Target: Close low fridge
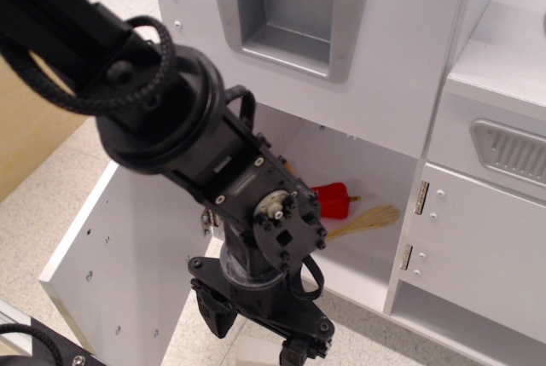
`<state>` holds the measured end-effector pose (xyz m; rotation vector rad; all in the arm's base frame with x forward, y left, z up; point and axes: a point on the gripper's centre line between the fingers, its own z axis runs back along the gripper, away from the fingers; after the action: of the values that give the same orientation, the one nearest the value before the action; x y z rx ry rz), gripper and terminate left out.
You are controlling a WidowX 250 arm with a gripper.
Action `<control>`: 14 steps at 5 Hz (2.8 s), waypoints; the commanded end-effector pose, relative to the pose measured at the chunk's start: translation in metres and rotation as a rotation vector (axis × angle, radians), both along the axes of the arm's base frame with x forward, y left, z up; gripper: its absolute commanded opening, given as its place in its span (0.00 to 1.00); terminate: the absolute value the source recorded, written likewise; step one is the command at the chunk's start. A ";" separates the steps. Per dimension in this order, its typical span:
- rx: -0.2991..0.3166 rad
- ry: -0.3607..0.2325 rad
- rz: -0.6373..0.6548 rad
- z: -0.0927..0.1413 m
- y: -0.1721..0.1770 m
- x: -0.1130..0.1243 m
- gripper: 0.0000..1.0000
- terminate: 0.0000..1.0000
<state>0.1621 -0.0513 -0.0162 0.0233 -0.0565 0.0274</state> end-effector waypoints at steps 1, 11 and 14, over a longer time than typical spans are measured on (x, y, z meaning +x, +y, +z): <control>0.000 0.000 0.000 0.000 0.000 0.000 1.00 0.00; 0.001 -0.053 0.277 0.018 0.146 0.053 1.00 0.00; -0.015 -0.092 0.323 0.022 0.086 0.070 1.00 0.00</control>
<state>0.2265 0.0323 -0.0055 0.0111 -0.0966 0.3668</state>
